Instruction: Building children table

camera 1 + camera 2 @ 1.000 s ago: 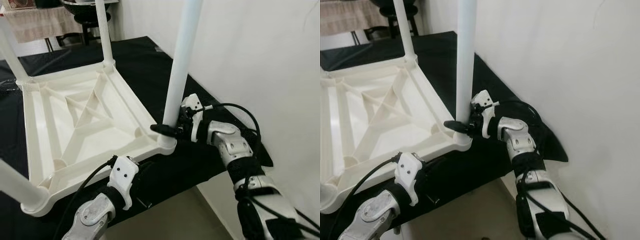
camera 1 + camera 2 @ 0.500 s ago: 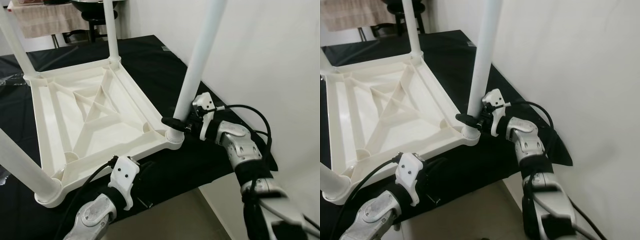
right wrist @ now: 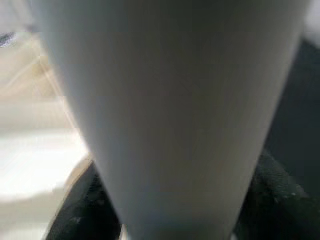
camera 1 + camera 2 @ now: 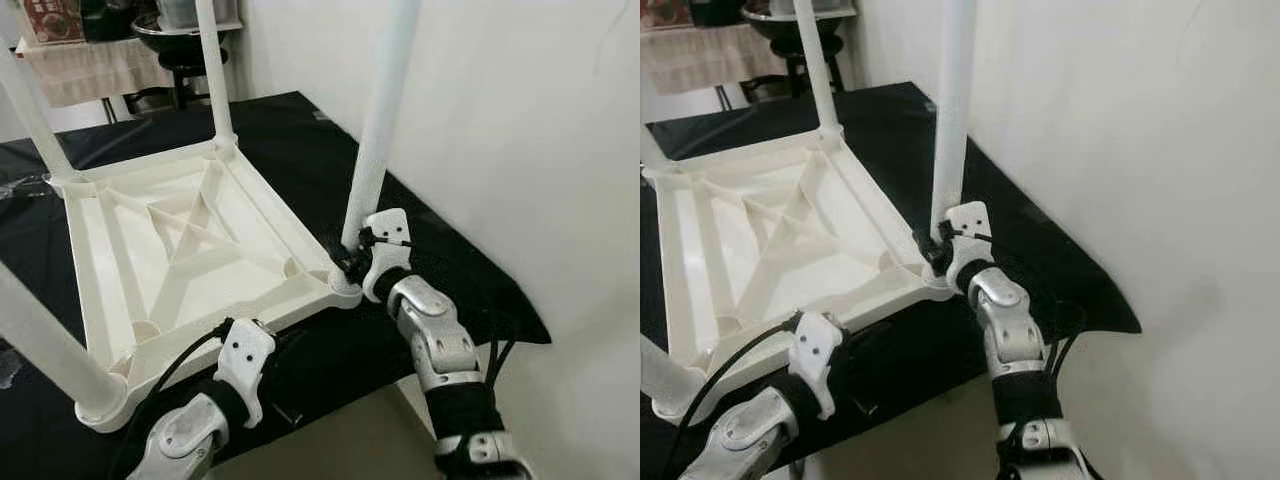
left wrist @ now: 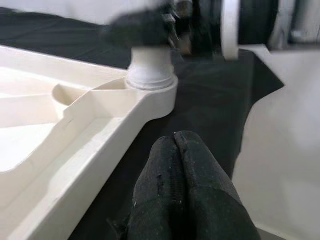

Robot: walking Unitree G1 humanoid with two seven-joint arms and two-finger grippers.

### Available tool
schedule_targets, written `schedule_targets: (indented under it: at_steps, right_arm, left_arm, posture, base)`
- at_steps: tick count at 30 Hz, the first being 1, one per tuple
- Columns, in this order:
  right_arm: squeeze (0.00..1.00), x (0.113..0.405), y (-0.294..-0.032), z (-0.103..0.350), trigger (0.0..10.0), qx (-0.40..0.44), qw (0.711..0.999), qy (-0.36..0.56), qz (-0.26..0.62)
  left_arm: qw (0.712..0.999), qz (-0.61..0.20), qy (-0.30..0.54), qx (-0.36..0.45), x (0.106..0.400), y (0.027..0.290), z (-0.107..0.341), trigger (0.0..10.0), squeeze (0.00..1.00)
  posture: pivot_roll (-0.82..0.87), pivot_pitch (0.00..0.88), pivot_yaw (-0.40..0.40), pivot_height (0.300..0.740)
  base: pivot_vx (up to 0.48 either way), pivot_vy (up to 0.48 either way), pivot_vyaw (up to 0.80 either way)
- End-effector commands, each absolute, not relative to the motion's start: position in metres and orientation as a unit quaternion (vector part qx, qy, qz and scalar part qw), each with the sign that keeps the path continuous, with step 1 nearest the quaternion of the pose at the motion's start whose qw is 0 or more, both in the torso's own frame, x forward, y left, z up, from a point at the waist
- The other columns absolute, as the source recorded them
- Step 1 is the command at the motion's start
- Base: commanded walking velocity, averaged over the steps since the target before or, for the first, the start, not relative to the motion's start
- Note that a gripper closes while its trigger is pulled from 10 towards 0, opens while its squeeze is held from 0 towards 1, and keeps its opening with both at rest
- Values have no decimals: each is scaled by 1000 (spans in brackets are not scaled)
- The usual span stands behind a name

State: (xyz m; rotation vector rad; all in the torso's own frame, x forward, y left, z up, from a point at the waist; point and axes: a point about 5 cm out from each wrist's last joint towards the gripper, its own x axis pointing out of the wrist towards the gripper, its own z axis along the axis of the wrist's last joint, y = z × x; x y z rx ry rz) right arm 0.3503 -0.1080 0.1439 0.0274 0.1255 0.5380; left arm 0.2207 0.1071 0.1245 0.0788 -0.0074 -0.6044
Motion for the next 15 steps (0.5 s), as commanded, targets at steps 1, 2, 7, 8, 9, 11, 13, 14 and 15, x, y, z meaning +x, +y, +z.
schedule_targets:
  at_steps: [1,2,7,8,9,11,13,14,15]
  right_arm:
    - [1000,358,-109,153,10000,35,942,38,331]
    - [1000,363,-112,158,10000,46,929,29,366]
    - [0,368,-119,170,10000,34,902,26,430]
    - [0,367,-118,175,10000,20,888,27,458]
    - [0,367,-118,178,10000,15,878,35,476]
    - [0,367,-118,178,10000,15,878,35,476]
    - [0,370,-117,183,10000,18,861,44,506]
    - [0,374,-118,186,4941,24,861,46,506]
    - [0,374,-118,186,4941,24,861,46,506]
  left_arm:
    - [955,-295,1,46,222,109,122,10000,0]
    - [954,-297,1,45,222,108,121,10000,0]
    - [952,-303,3,43,223,106,120,10000,0]
    - [952,-304,3,43,222,105,120,10000,0]
    - [952,-304,3,42,222,105,120,10000,0]
    - [952,-304,3,42,222,105,120,10000,0]
    - [952,-304,3,43,223,104,119,10000,0]
    - [952,-303,3,43,223,104,119,10000,0]
    - [952,-303,3,43,223,104,119,10000,0]
  posture:
    - [17,75,-46,740]
    - [17,75,-46,740]
    - [28,65,-56,740]
    - [29,63,-57,740]
    - [30,62,-58,740]
    - [30,62,-58,740]
    - [44,61,-66,740]
    - [47,62,-67,740]
    - [47,62,-67,740]
  base:
    - [0,0,0]
    - [0,0,0]
    - [0,0,0]
    - [0,0,0]
    - [0,0,0]
    - [0,0,0]
    - [0,0,0]
    - [0,0,0]
    - [0,0,0]
